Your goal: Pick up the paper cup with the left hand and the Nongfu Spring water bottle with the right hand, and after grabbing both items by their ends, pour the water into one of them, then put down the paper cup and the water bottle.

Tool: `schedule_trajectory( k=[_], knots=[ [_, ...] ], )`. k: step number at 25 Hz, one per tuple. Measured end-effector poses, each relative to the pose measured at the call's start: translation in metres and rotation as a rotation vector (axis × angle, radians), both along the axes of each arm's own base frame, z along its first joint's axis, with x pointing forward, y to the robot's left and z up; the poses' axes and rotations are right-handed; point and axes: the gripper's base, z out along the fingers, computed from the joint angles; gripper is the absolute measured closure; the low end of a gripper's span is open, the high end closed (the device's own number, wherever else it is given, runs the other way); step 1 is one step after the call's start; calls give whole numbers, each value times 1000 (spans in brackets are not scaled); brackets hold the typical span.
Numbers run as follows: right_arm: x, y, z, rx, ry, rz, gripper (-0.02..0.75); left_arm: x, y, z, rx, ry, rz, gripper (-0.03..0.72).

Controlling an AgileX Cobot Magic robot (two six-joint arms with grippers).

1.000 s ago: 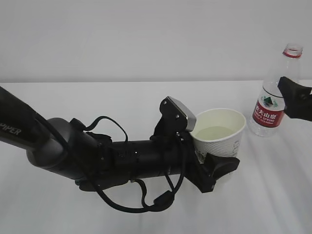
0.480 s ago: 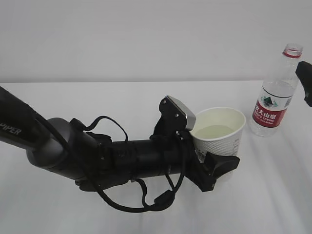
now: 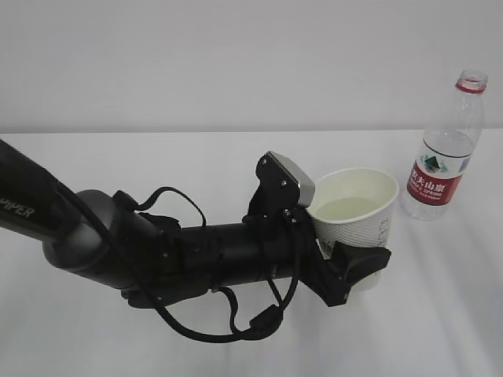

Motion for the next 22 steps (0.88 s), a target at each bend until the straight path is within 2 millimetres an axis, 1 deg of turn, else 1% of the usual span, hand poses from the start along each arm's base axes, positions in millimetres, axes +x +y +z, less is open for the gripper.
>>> schedule_trajectory(
  k=[4, 9, 12, 22],
  knots=[
    [-8, 0, 7, -1, -17, -3, 97, 0, 0, 3, -31, -7, -7, 145],
    [-11, -1, 7, -3, 3, -5, 119, 4, 2, 3, -35, -9, 3, 156],
    [-11, -1, 7, -4, 8, -6, 127, 10, 8, 3, -34, -10, 22, 171],
    [-11, -1, 7, -2, 8, -6, 139, 37, 31, 3, -34, -12, 108, 175]
  ],
)
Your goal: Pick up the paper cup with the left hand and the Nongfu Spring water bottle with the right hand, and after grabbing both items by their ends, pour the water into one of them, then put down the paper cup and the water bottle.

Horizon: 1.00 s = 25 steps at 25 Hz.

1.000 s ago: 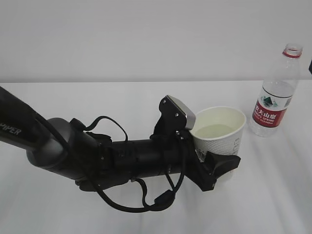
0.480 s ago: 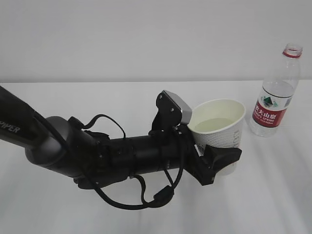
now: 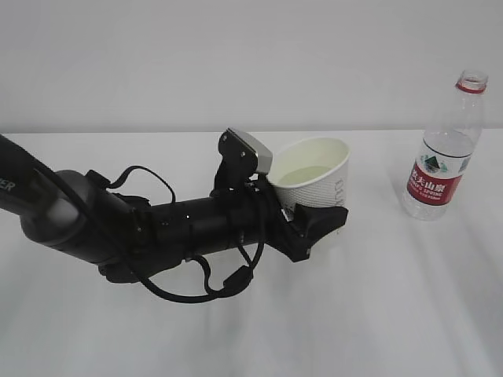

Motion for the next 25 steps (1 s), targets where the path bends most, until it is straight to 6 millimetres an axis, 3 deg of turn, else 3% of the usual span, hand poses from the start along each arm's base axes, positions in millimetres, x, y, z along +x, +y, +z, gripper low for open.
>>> schedule_trajectory(
  k=[25],
  knots=[
    [0, 0, 0, 0, 1, 0, 143, 42, 47, 0, 4, -5, 144, 177]
  ],
)
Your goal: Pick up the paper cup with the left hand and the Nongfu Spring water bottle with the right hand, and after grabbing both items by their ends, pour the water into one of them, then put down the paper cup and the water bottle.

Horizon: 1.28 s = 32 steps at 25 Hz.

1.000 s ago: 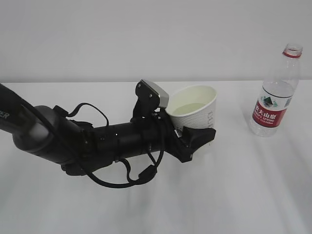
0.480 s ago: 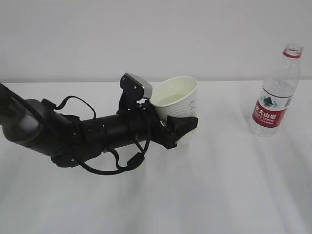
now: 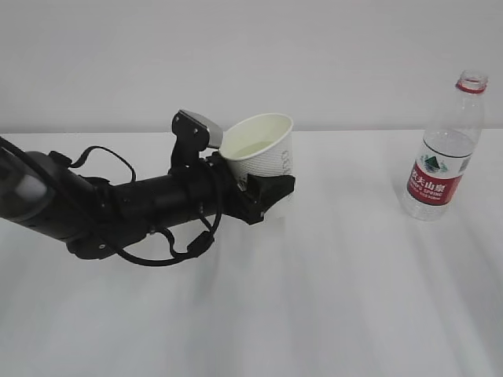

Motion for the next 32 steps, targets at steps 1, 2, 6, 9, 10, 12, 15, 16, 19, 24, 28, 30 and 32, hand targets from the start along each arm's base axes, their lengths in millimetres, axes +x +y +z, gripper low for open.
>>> schedule_trajectory(
  k=[1, 2, 6, 9, 10, 12, 15, 16, 19, 24, 28, 30, 32],
  knots=[
    [0, 0, 0, 0, 0, 0, 143, 1, 2, 0, 1, -1, 4, 177],
    [0, 0, 0, 0, 0, 0, 143, 3, 4, 0, 2, -1, 9, 177],
    [0, 0, 0, 2, 0, -1, 143, 7, 11, 0, 5, -3, 22, 178],
    [0, 0, 0, 6, 0, -3, 143, 11, 16, 0, 6, -4, 36, 178],
    [0, 0, 0, 9, 0, -5, 143, 13, 19, 0, 7, -4, 44, 178],
    [0, -1, 0, 13, 2, -8, 143, 16, 24, -1, 6, -4, 58, 178],
    [0, -1, 0, 15, 2, -9, 143, 21, 33, -1, 10, -3, 80, 178],
    [0, -1, 0, 15, 2, -9, 143, 24, 37, -1, 10, -3, 90, 178],
    [0, -1, 0, 15, 2, -9, 144, 30, 48, -1, 10, -3, 121, 178],
    [0, -1, 0, 15, 2, -9, 144, 40, 67, -1, 12, -4, 169, 178],
    [0, -1, 0, 32, 3, -19, 144, 46, 81, -2, 21, -8, 194, 178],
    [0, -2, 0, 36, 3, -21, 144, 50, 90, -2, 26, -10, 209, 178],
    [0, -2, 0, 38, 3, -22, 144, 54, 99, -2, 28, -10, 230, 178]
  ],
)
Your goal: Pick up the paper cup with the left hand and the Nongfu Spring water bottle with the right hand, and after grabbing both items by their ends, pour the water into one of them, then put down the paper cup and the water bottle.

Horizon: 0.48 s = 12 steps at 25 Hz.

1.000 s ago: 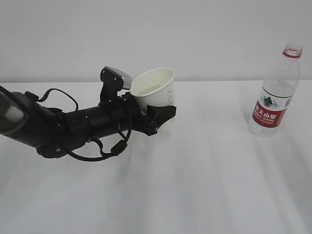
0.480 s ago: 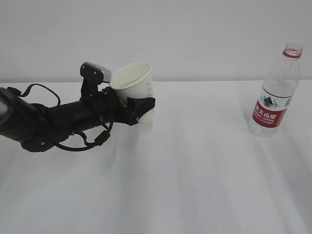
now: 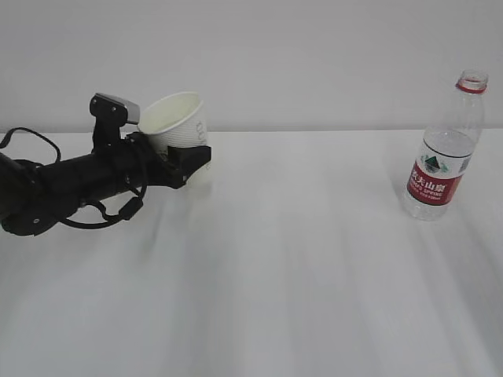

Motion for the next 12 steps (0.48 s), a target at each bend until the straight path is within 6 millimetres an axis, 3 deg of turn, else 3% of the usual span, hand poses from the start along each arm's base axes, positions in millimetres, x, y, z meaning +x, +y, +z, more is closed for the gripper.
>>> schedule_trajectory(
  k=[12],
  knots=[
    [0, 0, 0, 0, 0, 0, 144, 18, 55, 0, 2, 0, 138, 178]
  ],
)
